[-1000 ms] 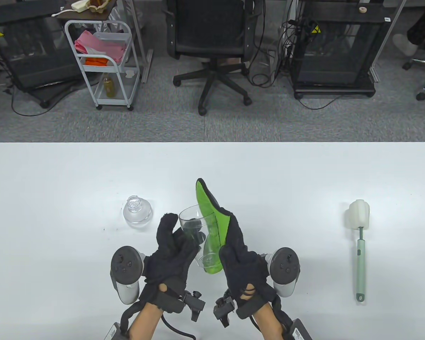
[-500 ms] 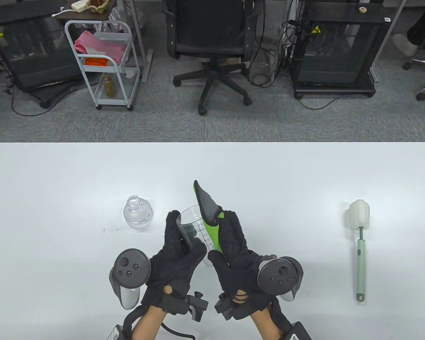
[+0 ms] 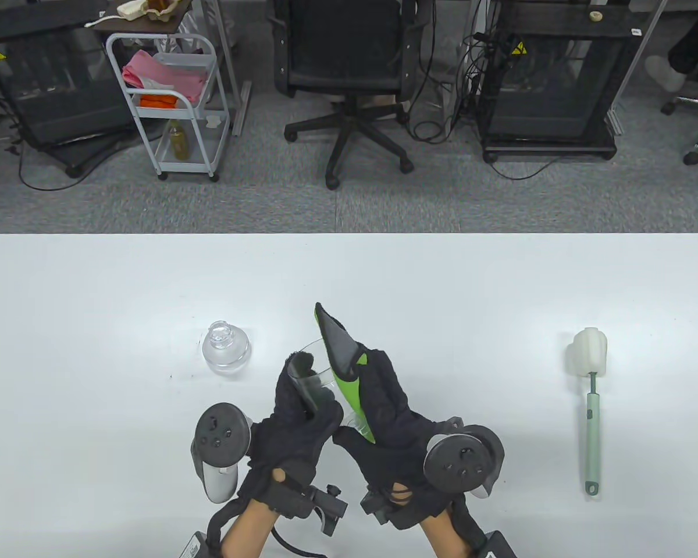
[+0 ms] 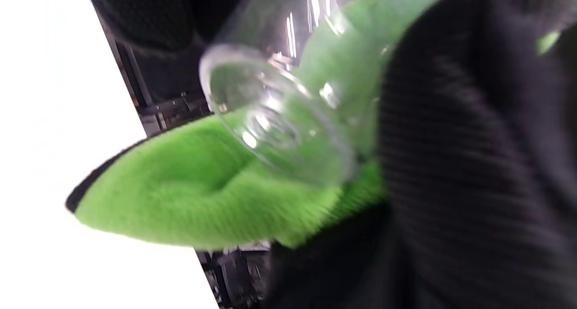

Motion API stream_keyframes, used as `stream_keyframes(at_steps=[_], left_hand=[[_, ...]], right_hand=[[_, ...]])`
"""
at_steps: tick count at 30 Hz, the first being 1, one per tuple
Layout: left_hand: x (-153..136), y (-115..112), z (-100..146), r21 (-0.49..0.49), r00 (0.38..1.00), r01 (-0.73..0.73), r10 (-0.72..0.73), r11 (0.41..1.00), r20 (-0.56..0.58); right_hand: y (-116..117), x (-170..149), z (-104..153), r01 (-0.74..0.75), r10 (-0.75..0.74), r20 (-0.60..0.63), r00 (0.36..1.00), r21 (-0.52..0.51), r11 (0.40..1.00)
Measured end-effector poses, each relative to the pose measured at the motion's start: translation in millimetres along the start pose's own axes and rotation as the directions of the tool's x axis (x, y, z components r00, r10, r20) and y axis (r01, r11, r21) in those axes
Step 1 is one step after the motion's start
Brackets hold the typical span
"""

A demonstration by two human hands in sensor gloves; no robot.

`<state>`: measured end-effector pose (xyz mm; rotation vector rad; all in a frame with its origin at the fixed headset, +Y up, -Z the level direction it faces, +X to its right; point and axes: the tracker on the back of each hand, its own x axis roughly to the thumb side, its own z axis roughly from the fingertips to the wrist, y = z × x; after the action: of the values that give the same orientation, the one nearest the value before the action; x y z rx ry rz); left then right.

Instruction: Brush the shaker cup with the cup brush

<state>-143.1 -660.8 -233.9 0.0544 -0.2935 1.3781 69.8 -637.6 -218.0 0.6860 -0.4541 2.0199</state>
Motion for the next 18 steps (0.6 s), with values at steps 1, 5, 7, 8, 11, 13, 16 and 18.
stream_keyframes(at_steps=[1,5,7,8,11,13,16,18], left_hand=[[-1,1,1,0.011,0.999,-0.044,0.044,0.999,0.001],[1,1,2,-0.034,0.987,-0.141,0.143,0.989,0.068],[2,0,1,-0.076,0.985,-0.136,0.143,0.988,0.093],[1,-2,1,-0.085,0.984,-0.142,0.15,0.986,0.097],[-2,-7,0,-0.12,0.972,-0.228,0.233,0.966,0.029],[0,-6,2,-0.055,0.997,-0.075,0.075,0.996,0.008],[0,-3,2,0.012,1.0,0.021,-0.021,1.0,-0.007],[-3,0,2,0.017,0.997,-0.078,0.078,0.997,0.007]], right_hand=[[1,-2,-1,0.037,-0.037,-0.012,0.999,0.007,0.999],[7,-26,2,0.45,-0.445,-0.163,0.88,-0.012,0.893],[5,-26,2,0.46,-0.459,-0.152,0.875,-0.036,0.887],[2,-24,2,0.39,-0.391,-0.137,0.91,-0.035,0.92],[-4,-14,1,0.123,-0.125,-0.066,0.99,-0.037,0.992],[-2,-6,2,0.021,-0.022,-0.006,1.0,-0.046,0.999],[1,3,3,-0.071,0.072,0.035,0.997,-0.043,0.997],[0,-1,1,0.013,-0.013,-0.002,1.0,-0.025,1.0]])
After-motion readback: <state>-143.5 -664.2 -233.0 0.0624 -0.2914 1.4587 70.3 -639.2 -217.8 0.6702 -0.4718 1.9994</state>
